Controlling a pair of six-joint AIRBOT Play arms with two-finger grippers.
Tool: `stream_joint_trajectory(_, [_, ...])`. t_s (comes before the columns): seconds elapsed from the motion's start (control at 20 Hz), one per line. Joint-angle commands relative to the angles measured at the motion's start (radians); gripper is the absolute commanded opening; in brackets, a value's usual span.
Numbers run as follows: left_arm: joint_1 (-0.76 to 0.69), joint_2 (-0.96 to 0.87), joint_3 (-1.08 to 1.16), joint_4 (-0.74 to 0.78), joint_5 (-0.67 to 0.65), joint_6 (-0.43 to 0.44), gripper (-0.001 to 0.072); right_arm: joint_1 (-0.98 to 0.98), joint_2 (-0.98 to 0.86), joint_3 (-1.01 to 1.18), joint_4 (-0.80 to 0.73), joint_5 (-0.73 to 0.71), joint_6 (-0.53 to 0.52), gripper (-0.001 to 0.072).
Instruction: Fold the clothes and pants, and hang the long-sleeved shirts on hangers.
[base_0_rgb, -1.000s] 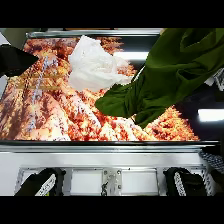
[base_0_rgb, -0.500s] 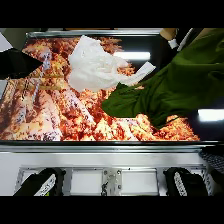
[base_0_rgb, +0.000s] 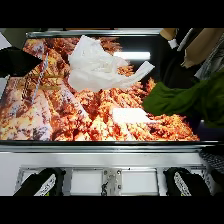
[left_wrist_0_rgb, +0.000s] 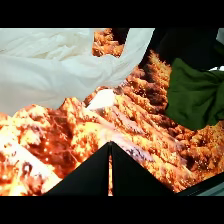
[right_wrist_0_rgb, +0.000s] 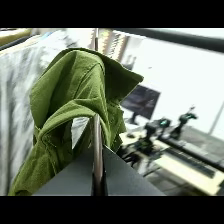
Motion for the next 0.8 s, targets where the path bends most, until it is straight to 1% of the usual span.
stream_joint_trajectory(0.0, [0.0,-0.001,0.0,0.001,0.021,0.009,0.0016,-0.001,-0.074,0.141,-0.09,-0.054,-0.015,0.001])
stream_joint_trajectory(0.2, [0.0,-0.035,0.0,-0.002,0.005,0.009,0.0015,-0.053,-0.117,0.213,-0.075,-0.051,-0.012,0.001])
stream_joint_trajectory(0.35, [0.0,-0.063,0.0,-0.001,0.001,0.011,0.0016,-0.088,-0.117,0.216,-0.051,-0.048,0.035,0.001])
stream_joint_trajectory(0.55, [0.0,-0.071,0.0,0.001,0.032,0.023,0.0016,-0.13,-0.117,0.217,-0.034,-0.033,0.038,0.001])
stream_joint_trajectory(0.75, [0.0,-0.071,0.0,0.0,0.037,0.034,0.0015,-0.212,-0.129,0.253,0.017,-0.016,0.038,0.001])
